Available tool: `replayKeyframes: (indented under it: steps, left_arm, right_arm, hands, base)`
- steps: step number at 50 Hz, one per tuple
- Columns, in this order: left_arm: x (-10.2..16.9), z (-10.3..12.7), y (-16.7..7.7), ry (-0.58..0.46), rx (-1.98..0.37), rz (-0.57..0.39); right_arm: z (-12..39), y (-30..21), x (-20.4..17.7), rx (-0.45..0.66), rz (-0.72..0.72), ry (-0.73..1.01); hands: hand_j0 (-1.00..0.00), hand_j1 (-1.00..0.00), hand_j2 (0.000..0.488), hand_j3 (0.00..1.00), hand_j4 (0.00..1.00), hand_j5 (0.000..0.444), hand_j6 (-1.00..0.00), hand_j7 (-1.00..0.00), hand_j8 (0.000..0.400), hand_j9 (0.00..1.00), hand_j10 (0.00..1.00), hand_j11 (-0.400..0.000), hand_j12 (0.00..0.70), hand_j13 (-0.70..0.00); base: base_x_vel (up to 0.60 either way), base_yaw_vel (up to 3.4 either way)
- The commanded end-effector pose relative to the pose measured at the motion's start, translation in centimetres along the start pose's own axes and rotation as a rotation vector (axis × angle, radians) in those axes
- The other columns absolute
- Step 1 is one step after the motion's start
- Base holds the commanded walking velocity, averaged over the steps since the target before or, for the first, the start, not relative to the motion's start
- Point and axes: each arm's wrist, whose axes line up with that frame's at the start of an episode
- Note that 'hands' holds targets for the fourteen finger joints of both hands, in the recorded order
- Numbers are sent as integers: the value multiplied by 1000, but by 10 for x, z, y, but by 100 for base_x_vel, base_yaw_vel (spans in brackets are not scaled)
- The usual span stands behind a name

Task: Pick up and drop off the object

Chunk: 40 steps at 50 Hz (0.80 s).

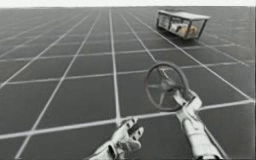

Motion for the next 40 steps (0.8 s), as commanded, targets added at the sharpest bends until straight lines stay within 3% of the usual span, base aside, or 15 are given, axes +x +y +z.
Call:
replayKeyframes:
  steps: [1, 40]
  left_arm:
    - [1, 2, -6, 1, 25, -3]
    - [1, 2, -6, 1, 25, -3]
  right_arm:
    - [8, -1, 1, 41, 12, -18]
    - [8, -1, 1, 41, 12, -18]
  hands:
    - [0, 0, 0, 1000, 1000, 0, 0, 0, 0, 1000, 1000, -400, 0, -700]
    - [0, 0, 0, 1000, 1000, 0, 0, 0, 0, 1000, 1000, -400, 0, -700]
  base:
    - [29, -64]
    - [31, -50]
